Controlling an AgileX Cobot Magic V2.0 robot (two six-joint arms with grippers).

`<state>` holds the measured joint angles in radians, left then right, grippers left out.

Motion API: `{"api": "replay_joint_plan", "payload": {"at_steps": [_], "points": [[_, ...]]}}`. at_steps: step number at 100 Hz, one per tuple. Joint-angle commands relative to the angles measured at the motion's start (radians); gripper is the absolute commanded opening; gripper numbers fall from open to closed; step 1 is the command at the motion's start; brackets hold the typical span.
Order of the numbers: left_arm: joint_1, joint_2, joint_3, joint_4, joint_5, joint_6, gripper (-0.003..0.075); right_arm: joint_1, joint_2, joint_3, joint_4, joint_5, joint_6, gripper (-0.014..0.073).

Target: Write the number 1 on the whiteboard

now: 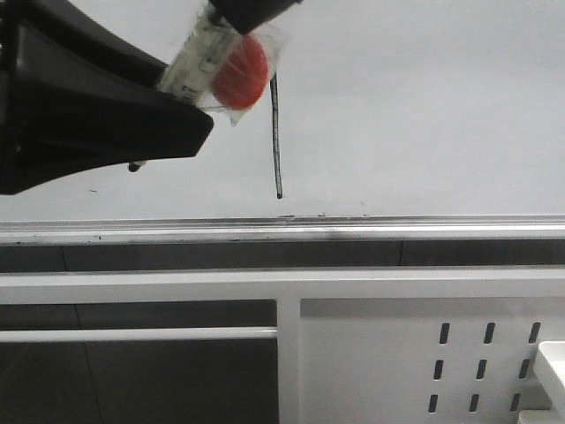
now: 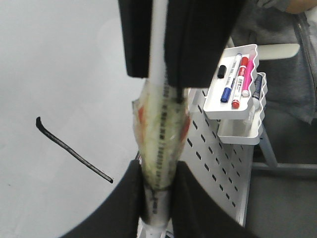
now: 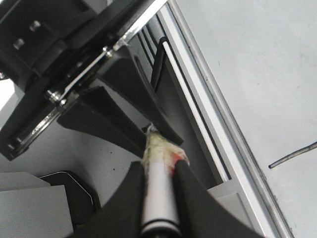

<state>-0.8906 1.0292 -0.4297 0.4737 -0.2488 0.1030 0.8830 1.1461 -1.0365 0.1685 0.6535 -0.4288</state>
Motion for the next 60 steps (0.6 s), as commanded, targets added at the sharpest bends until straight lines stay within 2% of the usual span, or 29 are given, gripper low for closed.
{"api": "replay_joint_plan", "payload": {"at_steps": [1, 8, 12, 17, 19, 27, 31, 34, 40, 45, 50, 53, 56, 57, 58, 60], "points": [[-0.007, -0.009, -0.033, -0.042, -0.079, -0.006, -0.002, 0.001, -0.016, -0.033, 0.007, -0.062, -0.011, -0.0069], [-0.007, -0.009, -0.033, -0.134, -0.077, -0.006, -0.002, 0.001, -0.016, -0.033, 0.007, -0.072, -0.011, -0.0039], [-0.007, -0.009, -0.031, -0.196, -0.083, -0.006, -0.002, 0.001, -0.016, -0.039, 0.007, -0.072, -0.011, 0.0023], [-0.007, -0.009, -0.031, -0.255, -0.09, -0.006, -0.002, 0.001, -0.016, -0.047, 0.007, -0.07, -0.011, 0.0143], [-0.007, -0.009, -0.031, -0.279, -0.095, -0.006, -0.002, 0.001, -0.016, -0.05, 0.007, -0.069, -0.011, 0.0229], [-0.007, -0.009, -0.026, -0.329, -0.101, -0.006, -0.002, -0.006, -0.028, -0.068, 0.005, -0.067, -0.011, 0.0457], [-0.007, -0.009, -0.014, -0.371, -0.118, -0.004, -0.002, -0.02, -0.042, -0.078, -0.006, -0.064, 0.006, 0.0526], [-0.007, -0.009, -0.003, -0.406, -0.136, 0.001, -0.002, -0.028, -0.049, -0.083, -0.011, -0.059, 0.006, 0.0529], [-0.007, -0.009, 0.034, -0.507, -0.199, 0.036, -0.002, -0.058, -0.074, -0.092, -0.013, -0.04, 0.007, 0.0489], [-0.007, -0.009, 0.074, -0.633, -0.295, 0.088, -0.002, -0.085, -0.101, -0.092, -0.013, -0.026, 0.015, 0.0407], [-0.007, -0.009, 0.117, -0.783, -0.426, 0.14, -0.002, -0.114, -0.128, -0.092, -0.013, -0.002, 0.029, 0.0273], [-0.007, -0.009, 0.139, -0.878, -0.482, 0.163, -0.002, -0.131, -0.147, -0.092, -0.013, 0.017, 0.039, 0.0153], [-0.007, -0.009, 0.159, -0.936, -0.526, 0.18, -0.002, -0.15, -0.164, -0.092, -0.013, 0.036, 0.044, 0.0023], [-0.007, -0.009, 0.167, -0.947, -0.542, 0.183, -0.002, -0.154, -0.164, -0.09, -0.013, 0.036, 0.044, 0.0023], [-0.007, -0.009, 0.172, -0.965, -0.549, 0.185, -0.002, -0.158, -0.17, -0.09, -0.013, 0.042, 0.044, -0.0027], [-0.007, -0.009, 0.183, -0.985, -0.565, 0.188, -0.002, -0.168, -0.18, -0.09, -0.013, 0.051, 0.044, -0.0075]]}}
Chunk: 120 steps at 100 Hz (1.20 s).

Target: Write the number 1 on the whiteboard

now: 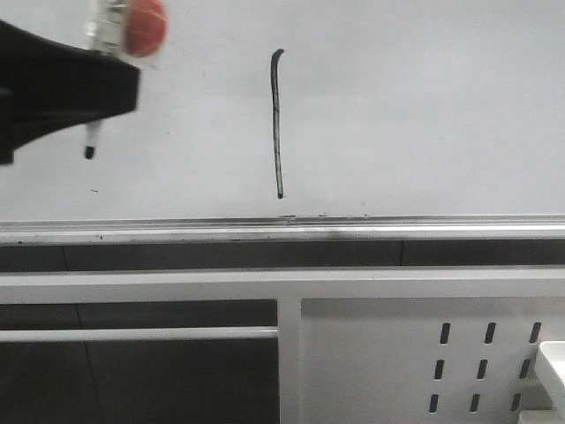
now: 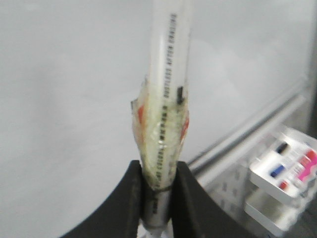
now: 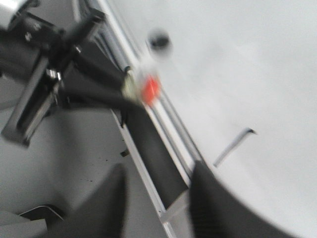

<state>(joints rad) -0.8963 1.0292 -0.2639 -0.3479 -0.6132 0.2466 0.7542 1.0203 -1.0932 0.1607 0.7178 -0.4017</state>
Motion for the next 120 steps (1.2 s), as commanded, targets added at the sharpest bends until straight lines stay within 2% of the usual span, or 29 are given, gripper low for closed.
{"api": "replay_joint_plan", "payload": {"at_steps": [1, 19, 41, 55, 65, 79, 93, 106, 120], "points": [[-0.001, -0.009, 0.023, -0.168, -0.205, 0.044, -0.002, -0.047, -0.057, -0.033, -0.006, -0.011, 0.021, -0.0072], [-0.001, 0.069, 0.04, -0.178, -0.298, 0.024, -0.002, -0.083, -0.088, -0.033, -0.006, -0.001, 0.021, -0.0071], [-0.001, 0.262, 0.04, -0.169, -0.525, -0.199, -0.002, -0.083, -0.075, -0.028, -0.011, -0.01, 0.021, -0.0071], [-0.001, 0.364, 0.036, -0.1, -0.659, -0.306, -0.002, -0.083, -0.061, -0.028, -0.03, -0.014, 0.021, -0.0071], [-0.001, 0.42, 0.022, -0.078, -0.657, -0.363, -0.002, -0.083, -0.045, -0.028, -0.032, -0.024, 0.021, -0.0071], [0.002, 0.454, -0.008, -0.069, -0.656, -0.367, -0.002, -0.083, -0.023, -0.028, -0.033, -0.027, 0.021, -0.0071], [0.051, 0.455, -0.044, -0.054, -0.555, -0.367, -0.002, -0.083, -0.012, -0.026, -0.033, -0.039, 0.021, -0.0071], [0.108, 0.455, -0.067, 0.015, -0.541, -0.367, -0.002, -0.083, -0.012, -0.026, -0.033, -0.045, 0.021, -0.0071], [0.154, 0.455, -0.088, 0.03, -0.431, -0.367, -0.002, -0.083, -0.012, -0.026, -0.033, -0.047, 0.021, -0.0071]]}}
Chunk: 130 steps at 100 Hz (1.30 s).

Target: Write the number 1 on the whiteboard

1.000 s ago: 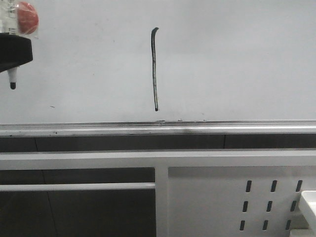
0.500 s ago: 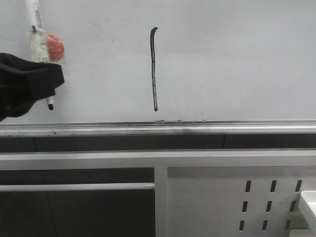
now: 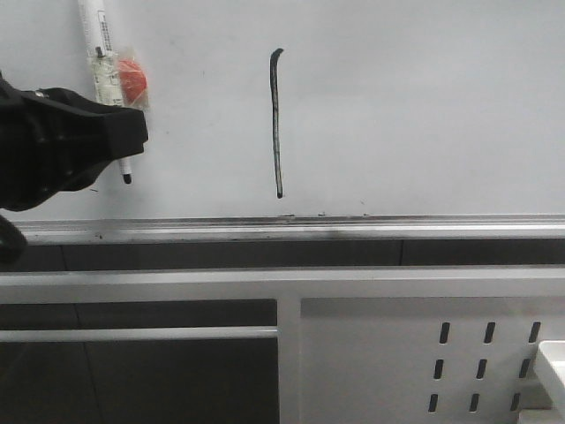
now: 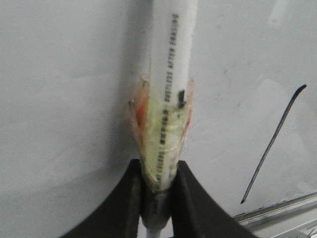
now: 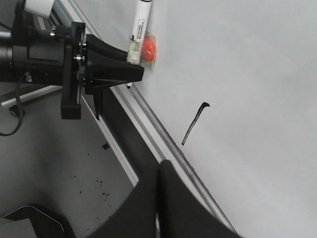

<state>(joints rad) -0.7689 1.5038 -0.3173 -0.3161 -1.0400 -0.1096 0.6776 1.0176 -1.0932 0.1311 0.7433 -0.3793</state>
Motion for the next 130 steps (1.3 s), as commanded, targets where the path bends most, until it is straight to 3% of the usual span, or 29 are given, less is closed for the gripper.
{"api": "replay_joint_plan", "payload": {"at_steps": [1, 52, 62, 70, 79, 104, 118, 130], "points": [[0.03, -0.019, -0.035, 0.001, -0.004, -0.011, -0.002, -0.007, -0.01, -0.026, -0.004, -0.072, -0.002, -0.0071], [0.034, -0.021, -0.035, 0.051, -0.047, -0.014, -0.0013, -0.007, -0.01, -0.026, -0.004, -0.07, -0.002, -0.0071], [0.034, -0.023, -0.035, 0.055, -0.049, -0.014, 0.0081, -0.007, -0.01, -0.026, -0.004, -0.068, -0.002, -0.0071], [0.034, -0.023, -0.035, 0.055, -0.049, -0.014, 0.023, -0.007, -0.01, -0.026, -0.004, -0.067, -0.002, -0.0071], [0.034, -0.023, -0.035, 0.055, -0.049, -0.014, 0.0322, -0.007, -0.01, -0.026, -0.004, -0.065, -0.002, -0.0071], [0.026, -0.03, -0.013, 0.067, -0.056, -0.016, 0.0336, -0.007, -0.01, -0.026, -0.004, -0.065, -0.002, -0.0071], [-0.01, -0.068, 0.055, 0.059, -0.157, -0.016, 0.0336, -0.007, -0.027, -0.026, -0.016, -0.065, -0.002, -0.0071], [-0.015, -0.12, 0.115, 0.062, -0.167, -0.016, 0.0335, -0.007, -0.085, -0.007, -0.03, -0.101, -0.002, -0.0071]]}}
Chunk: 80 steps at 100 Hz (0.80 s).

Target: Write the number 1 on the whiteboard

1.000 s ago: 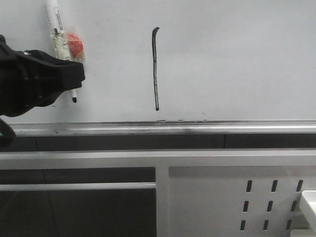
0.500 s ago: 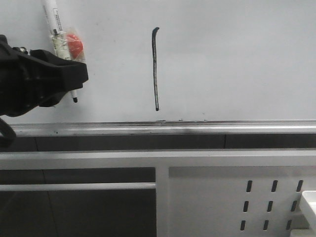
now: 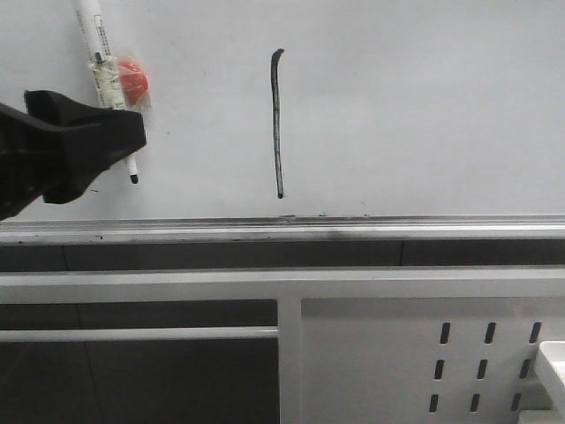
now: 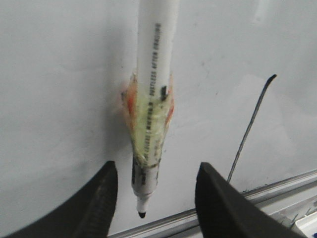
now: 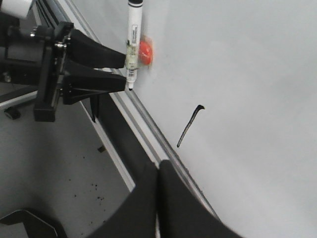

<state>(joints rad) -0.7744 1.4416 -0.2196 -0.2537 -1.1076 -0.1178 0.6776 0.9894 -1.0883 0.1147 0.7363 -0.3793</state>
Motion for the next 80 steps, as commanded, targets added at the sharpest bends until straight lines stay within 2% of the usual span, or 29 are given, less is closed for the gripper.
{"api": "replay_joint_plan", "payload": {"at_steps": [1, 23, 30, 37, 48, 80], "points": [[-0.009, -0.061, 0.024, 0.0, -0.099, -0.007, 0.0335, -0.007, -0.061, -0.005, -0.013, -0.099, -0.002, -0.0071], [-0.009, -0.143, 0.104, 0.049, -0.172, -0.007, 0.0332, -0.007, -0.27, 0.196, -0.013, -0.287, -0.002, -0.007], [-0.009, -0.154, 0.121, 0.103, -0.204, -0.007, 0.0298, -0.007, -0.353, 0.271, -0.013, -0.336, -0.002, -0.007], [-0.009, -0.158, 0.138, 0.157, -0.253, -0.007, 0.0204, -0.007, -0.441, 0.341, -0.013, -0.379, -0.002, -0.007], [-0.009, -0.162, 0.138, 0.177, -0.229, -0.007, -0.0024, -0.007, -0.584, 0.448, -0.013, -0.416, -0.002, -0.007], [-0.009, -0.16, 0.134, 0.205, -0.113, 0.028, -0.002, -0.007, -0.968, 0.783, 0.007, -0.42, 0.0, -0.007]]}}
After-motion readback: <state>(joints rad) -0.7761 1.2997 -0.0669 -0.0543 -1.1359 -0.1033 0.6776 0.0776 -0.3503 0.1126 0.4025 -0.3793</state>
